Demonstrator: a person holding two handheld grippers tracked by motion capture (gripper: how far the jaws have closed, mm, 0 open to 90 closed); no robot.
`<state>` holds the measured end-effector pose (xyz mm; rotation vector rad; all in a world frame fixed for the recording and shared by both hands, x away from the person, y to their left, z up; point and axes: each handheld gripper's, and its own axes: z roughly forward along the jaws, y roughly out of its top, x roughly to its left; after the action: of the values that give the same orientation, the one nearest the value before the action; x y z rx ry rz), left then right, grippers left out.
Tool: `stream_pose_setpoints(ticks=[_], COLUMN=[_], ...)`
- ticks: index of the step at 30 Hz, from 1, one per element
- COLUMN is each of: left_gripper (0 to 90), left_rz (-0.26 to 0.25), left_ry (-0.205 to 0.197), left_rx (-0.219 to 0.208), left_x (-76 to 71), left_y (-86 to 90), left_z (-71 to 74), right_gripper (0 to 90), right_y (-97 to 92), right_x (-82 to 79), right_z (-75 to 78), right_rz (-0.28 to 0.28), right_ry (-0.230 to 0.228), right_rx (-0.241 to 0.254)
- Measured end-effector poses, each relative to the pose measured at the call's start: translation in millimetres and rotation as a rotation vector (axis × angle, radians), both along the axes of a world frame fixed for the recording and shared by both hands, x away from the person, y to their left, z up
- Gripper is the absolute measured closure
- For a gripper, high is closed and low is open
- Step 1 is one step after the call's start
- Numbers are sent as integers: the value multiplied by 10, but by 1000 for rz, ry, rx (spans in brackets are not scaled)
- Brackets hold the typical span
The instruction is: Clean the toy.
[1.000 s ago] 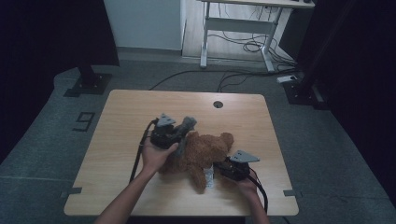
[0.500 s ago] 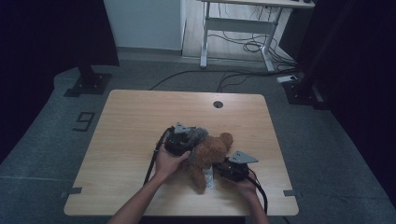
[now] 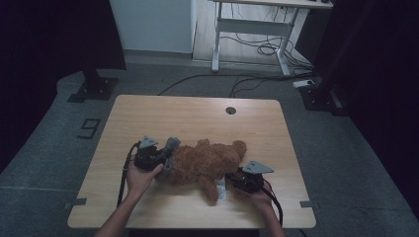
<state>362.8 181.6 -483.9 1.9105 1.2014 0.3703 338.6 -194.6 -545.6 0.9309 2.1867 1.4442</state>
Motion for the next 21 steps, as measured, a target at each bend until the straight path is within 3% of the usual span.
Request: stream_pose_setpoints(ticks=[1,2,5,7,9,10,11,14,16,18,21], left_gripper=[770,770,768,768,769,768,768,768,767,767,765], left_rz=[0,7,0,0,-19,-47,-47,-99,-133,-160,-176], left_ry=[0,38,51,32,-14,-57,-57,-105,-118,-103,-50], left_rx=[0,4,-18,-22,-41,-49,-49,-48,-32,-11,24], left_x=[0,-14,-14,-13,-11,-11,-11,-4,14,46,109], left_y=[0,73,107,100,32,-91,-91,-354,-548,-734,-910], left_z=[0,-127,-148,-61,139,343,343,599,685,667,486], right_gripper=[577,576,577,577,577,577,577,577,577,576,560], right_y=[-1,-2,-5,-7,-6,-3,-3,1,4,4,-1], right_x=[1,2,5,5,4,2,2,-1,-4,-8,-8], right_z=[-1,-1,-3,-4,-4,-3,-3,0,0,3,2], right_rz=[-2,-2,-1,-2,-3,-5,-5,-8,-9,-9,-9], right_ry=[2,3,5,6,5,3,3,2,0,1,0], right_rx=[2,4,7,7,7,6,6,3,2,0,3])
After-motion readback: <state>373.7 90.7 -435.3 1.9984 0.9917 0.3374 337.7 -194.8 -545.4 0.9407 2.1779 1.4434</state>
